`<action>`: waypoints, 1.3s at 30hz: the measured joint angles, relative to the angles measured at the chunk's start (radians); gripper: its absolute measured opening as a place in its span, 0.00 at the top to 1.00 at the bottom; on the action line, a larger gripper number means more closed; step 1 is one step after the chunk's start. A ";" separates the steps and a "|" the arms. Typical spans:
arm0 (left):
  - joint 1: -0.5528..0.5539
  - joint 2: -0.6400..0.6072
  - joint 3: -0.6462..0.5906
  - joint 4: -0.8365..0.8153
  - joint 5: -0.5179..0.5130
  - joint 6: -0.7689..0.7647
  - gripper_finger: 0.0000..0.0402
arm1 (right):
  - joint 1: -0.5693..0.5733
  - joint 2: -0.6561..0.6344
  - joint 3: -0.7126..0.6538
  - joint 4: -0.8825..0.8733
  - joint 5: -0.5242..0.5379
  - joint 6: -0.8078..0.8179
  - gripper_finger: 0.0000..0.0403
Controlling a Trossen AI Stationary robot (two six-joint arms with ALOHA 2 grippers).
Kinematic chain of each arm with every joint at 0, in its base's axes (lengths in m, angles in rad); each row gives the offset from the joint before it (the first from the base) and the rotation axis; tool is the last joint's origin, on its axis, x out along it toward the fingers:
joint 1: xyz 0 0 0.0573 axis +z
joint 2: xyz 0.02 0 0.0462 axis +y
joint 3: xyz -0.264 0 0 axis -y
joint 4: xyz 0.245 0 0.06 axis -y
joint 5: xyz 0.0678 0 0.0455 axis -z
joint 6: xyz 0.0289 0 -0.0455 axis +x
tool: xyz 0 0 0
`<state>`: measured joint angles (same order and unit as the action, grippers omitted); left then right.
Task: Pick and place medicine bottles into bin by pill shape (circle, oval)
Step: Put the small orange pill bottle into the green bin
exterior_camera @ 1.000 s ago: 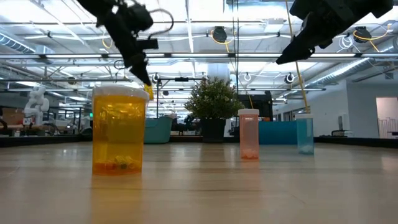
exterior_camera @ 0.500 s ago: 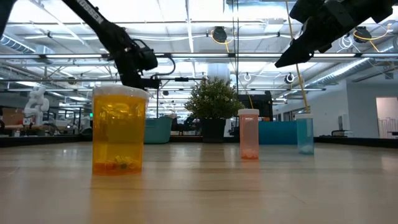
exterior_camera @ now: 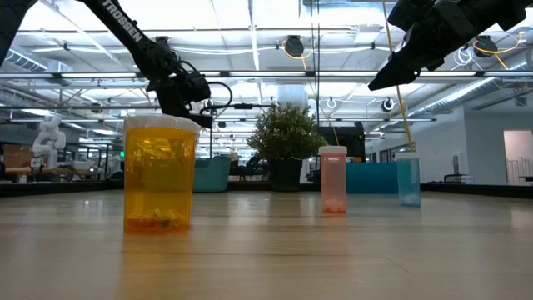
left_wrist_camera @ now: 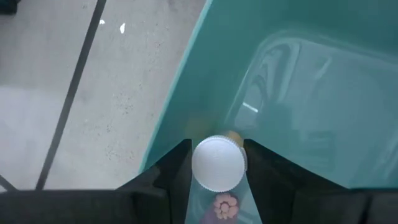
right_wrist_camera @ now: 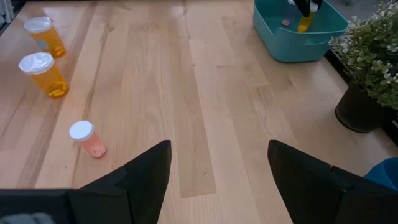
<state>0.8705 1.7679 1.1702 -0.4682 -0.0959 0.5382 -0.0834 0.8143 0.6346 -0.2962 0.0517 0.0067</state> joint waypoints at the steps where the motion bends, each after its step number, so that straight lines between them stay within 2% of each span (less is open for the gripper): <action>1: 0.002 0.000 0.000 -0.002 0.006 -0.007 0.63 | 0.000 0.000 0.000 0.000 0.000 0.000 0.35; 12: 0.001 0.000 0.000 -0.005 0.046 -0.015 0.63 | 0.000 0.000 0.000 0.000 0.000 0.000 0.35; 39: 0.011 0.000 0.000 -0.014 0.042 -0.020 0.63 | 0.000 0.000 0.000 0.000 -0.001 0.000 0.35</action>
<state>0.8819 1.7679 1.1697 -0.4824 -0.0536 0.5182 -0.0834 0.8143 0.6346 -0.2966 0.0505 0.0071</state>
